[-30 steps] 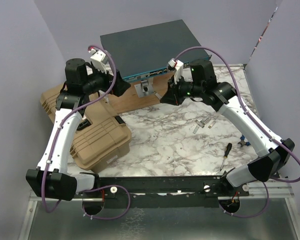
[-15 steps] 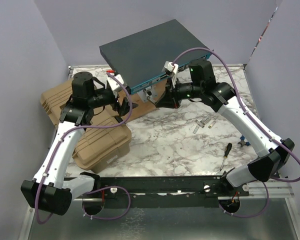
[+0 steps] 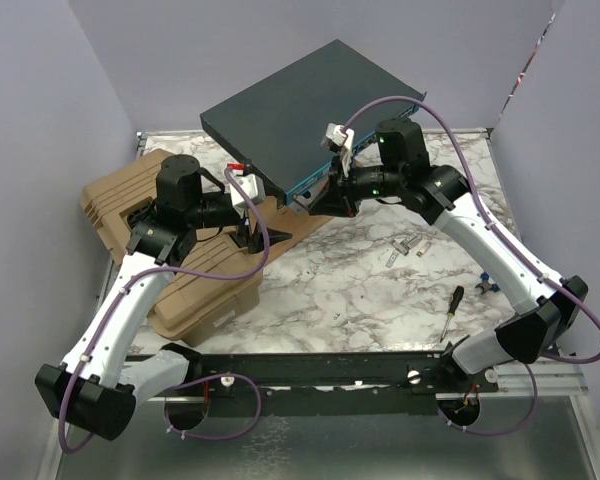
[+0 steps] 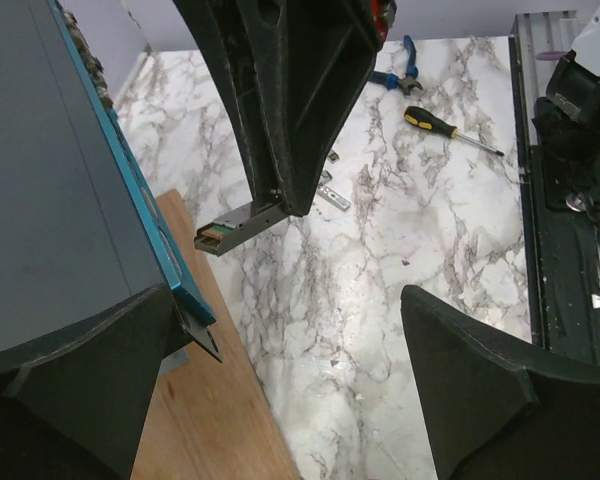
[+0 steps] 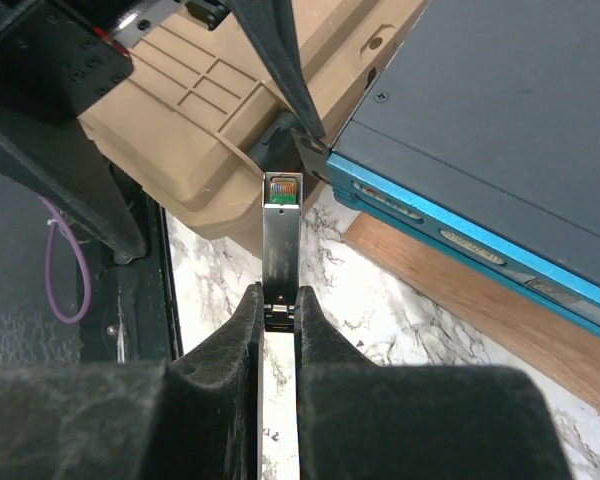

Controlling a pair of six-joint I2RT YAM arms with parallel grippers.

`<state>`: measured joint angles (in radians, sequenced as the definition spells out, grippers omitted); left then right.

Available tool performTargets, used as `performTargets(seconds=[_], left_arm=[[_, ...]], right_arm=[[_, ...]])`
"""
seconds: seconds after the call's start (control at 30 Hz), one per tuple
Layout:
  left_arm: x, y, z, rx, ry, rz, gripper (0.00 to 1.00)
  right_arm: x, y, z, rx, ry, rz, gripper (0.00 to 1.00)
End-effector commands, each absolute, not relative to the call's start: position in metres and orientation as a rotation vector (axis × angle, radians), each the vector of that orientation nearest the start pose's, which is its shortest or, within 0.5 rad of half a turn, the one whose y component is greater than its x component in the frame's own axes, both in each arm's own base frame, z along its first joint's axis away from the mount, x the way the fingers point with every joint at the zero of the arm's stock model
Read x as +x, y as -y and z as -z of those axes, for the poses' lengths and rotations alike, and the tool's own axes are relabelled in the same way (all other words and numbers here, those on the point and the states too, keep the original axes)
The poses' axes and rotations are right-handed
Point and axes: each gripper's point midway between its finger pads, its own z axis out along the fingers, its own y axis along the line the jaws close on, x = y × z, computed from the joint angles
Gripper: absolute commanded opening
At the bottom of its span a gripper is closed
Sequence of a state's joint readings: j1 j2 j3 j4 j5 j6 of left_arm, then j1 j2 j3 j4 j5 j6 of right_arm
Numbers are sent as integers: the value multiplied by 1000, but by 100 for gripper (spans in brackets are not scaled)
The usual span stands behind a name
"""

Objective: Insert the plug into the switch port
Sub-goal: Adjust the plug.

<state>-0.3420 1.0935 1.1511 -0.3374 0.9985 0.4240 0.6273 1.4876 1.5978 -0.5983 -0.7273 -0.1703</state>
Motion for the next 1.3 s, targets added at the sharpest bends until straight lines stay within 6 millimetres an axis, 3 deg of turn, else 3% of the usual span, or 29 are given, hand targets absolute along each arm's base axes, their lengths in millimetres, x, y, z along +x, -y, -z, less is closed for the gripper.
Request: performTargets(seconds=[0.0,0.33,0.57,0.7,0.93,1.1,1.2,1.23,1.27], left_arm=[[237,228,-357,1247,-1192,747,96],[227,233,-360,1253,-1187,834,91],[217,239,-359,1287,-1171,935,77],[215,241,-358,1288,-1181,973,60],[213,241,-357,1284,-1191,993,40],[212,241,-359,1286,-1187,998,11],[210,242,-361,1289,-1180,1005,9],[210,242,-362,1288,-1181,1007,13],[209,242,-362,1287,-1180,1009,23]], right_arm=[[249,-329,-328,-1271,-1637,-1055,1],[232,-344,-335,-1335,-1549,-1084,1],[223,-347,-342,-1360,-1484,-1085,1],[220,-347,-346,-1362,-1458,-1077,0],[220,-345,-352,-1356,-1430,-1057,1],[219,-344,-351,-1352,-1413,-1052,1],[219,-344,-351,-1348,-1403,-1052,1],[219,-344,-351,-1348,-1403,-1052,1],[219,-344,-350,-1348,-1406,-1051,1]])
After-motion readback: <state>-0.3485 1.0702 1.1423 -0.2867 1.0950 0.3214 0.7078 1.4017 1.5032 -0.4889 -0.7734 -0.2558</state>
